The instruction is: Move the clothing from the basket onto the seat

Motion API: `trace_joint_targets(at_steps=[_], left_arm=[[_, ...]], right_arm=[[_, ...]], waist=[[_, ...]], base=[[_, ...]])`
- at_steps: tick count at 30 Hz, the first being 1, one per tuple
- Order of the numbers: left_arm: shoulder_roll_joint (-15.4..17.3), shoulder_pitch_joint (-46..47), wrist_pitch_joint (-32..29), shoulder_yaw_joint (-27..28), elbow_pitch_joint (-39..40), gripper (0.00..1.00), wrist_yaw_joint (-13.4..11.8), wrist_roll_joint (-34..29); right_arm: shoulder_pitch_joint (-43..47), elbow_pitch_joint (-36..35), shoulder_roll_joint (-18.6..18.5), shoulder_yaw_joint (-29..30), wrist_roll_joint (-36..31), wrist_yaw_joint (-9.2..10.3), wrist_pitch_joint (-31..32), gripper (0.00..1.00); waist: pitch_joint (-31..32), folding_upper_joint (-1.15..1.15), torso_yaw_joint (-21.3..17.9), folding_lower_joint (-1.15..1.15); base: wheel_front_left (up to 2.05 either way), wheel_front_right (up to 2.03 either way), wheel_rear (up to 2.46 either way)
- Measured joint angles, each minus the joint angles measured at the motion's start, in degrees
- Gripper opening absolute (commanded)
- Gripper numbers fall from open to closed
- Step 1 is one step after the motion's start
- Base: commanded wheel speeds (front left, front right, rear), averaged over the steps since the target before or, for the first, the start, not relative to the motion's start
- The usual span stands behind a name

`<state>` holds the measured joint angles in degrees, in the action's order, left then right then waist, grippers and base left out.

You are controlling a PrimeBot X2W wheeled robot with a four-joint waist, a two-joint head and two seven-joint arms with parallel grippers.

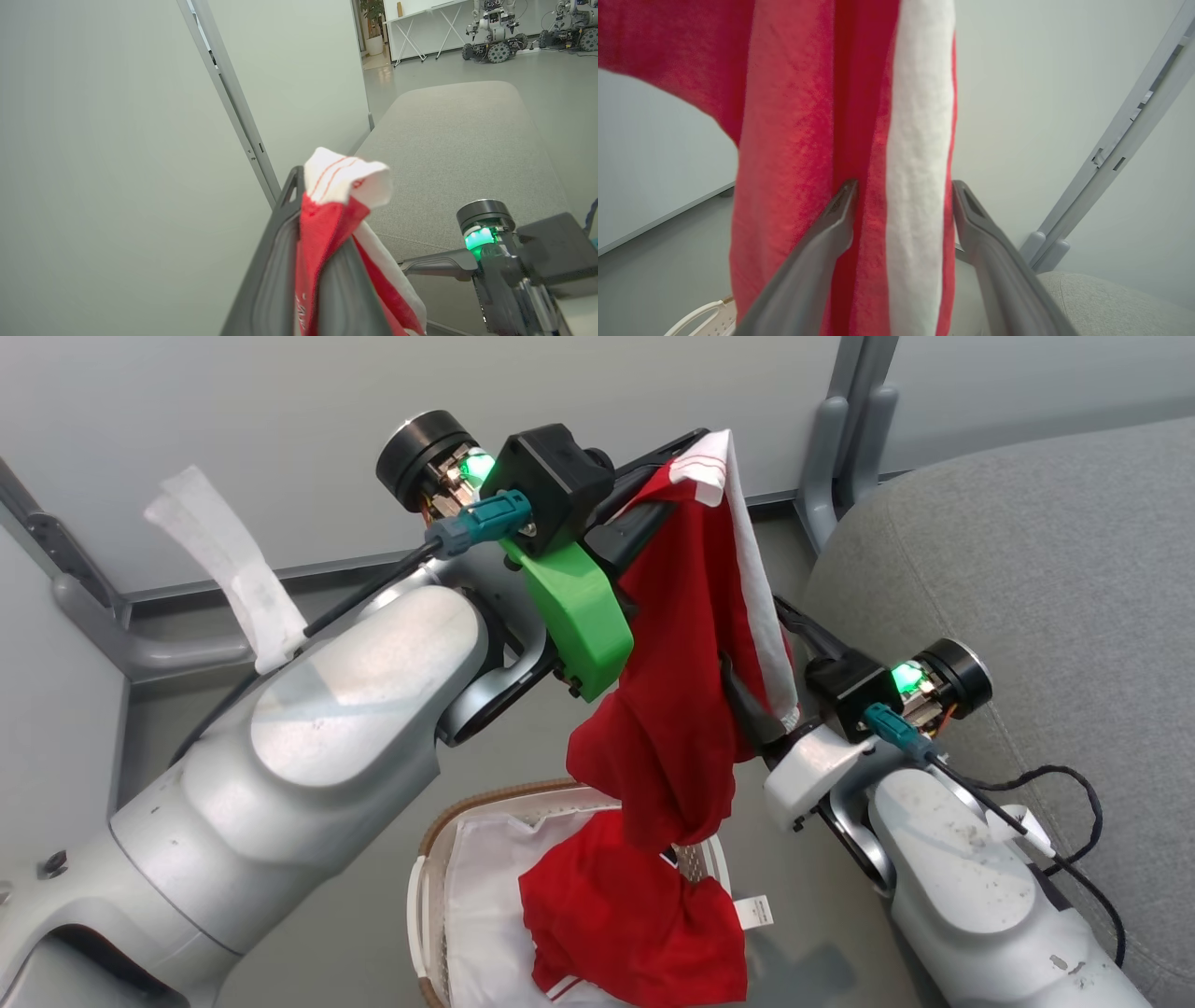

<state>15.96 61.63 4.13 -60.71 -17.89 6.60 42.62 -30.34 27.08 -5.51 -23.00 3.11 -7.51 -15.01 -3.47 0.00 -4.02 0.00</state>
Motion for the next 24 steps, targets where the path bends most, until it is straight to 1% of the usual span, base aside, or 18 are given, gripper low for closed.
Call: trace_joint_targets(at_steps=[2, 5, 8, 10, 11, 12, 14, 16, 17, 18, 24], left_arm=[[0.0, 0.0, 0.0, -0.2, 0.7, 0.0, 0.0, -0.1], [-0.1, 0.0, 0.0, -0.4, 1.3, 0.0, 0.0, -0.1], [-0.1, 0.0, 0.0, -0.5, 1.9, 0.0, 0.0, 0.0], [-0.1, 0.0, 0.0, -0.5, 2.3, 0.0, 0.0, 0.0], [0.0, 0.0, 0.0, -0.5, 2.5, 0.0, 0.0, 0.0], [0.2, 0.0, 0.0, -0.6, 2.6, 0.0, -0.1, 0.1], [0.8, 0.0, 0.0, -0.6, 2.7, 0.0, -0.2, 0.1], [1.2, -0.2, 0.0, -0.5, 2.9, 0.0, -0.5, 0.2], [1.4, -0.3, 0.0, -0.5, 3.0, 0.0, -0.6, 0.2], [1.5, -0.5, 0.0, -0.5, 3.1, 0.0, -0.7, 0.3], [2.8, -2.1, 0.5, 0.1, 3.8, 0.0, -1.8, 1.2]], right_arm=[[-1.6, 2.4, -0.6, -1.9, 0.9, 0.0, 0.0, 1.0], [-4.0, 7.1, -1.4, -6.8, 3.5, 0.0, -0.1, 1.0], [-6.6, 10.0, -2.1, -11.2, 6.9, -0.01, -0.1, 1.0], [-8.4, 10.8, -2.5, -13.3, 8.9, -0.01, -0.1, 0.75], [-9.3, 11.3, -2.7, -14.5, 9.7, -0.01, -0.1, 0.6], [-10.1, 11.7, -3.0, -15.5, 10.7, -0.01, -0.1, 0.49], [-11.1, 12.3, -3.7, -17.7, 11.9, -0.01, -0.1, 0.38], [-12.0, 12.7, -4.4, -19.7, 13.2, -0.01, -0.1, 0.25], [-12.6, 12.9, -4.6, -20.4, 13.9, -0.01, -0.1, 0.15], [-13.1, 13.0, -4.9, -21.3, 14.6, -0.01, -0.1, 0.0], [-15.4, 13.1, -6.1, -23.6, 16.9, -0.02, -0.1, 0.0]], waist=[[0.0, 0.0, 0.1, 0.0], [0.1, 0.0, 0.3, 0.0], [0.1, 0.0, 0.6, 0.0], [0.0, 0.0, 0.7, 0.0], [-0.1, 0.0, 0.8, 0.0], [-0.2, 0.0, 0.9, 0.0], [-0.4, 0.0, 1.1, 0.0], [-0.5, 0.0, 1.2, 0.0], [-0.7, 0.0, 1.3, 0.0], [-0.8, 0.0, 1.4, 0.0], [-1.2, 0.0, 1.7, 0.0]], base=[[0.0, 0.0, 0.0], [0.0, 0.0, 0.0], [0.0, 0.0, 0.0], [0.0, 0.0, 0.0], [0.0, 0.0, 0.0], [0.0, 0.0, 0.0], [0.0, 0.0, 0.0], [0.0, 0.0, 0.0], [0.0, 0.0, 0.0], [0.0, 0.0, 0.0], [0.0, 0.0, 0.0]])
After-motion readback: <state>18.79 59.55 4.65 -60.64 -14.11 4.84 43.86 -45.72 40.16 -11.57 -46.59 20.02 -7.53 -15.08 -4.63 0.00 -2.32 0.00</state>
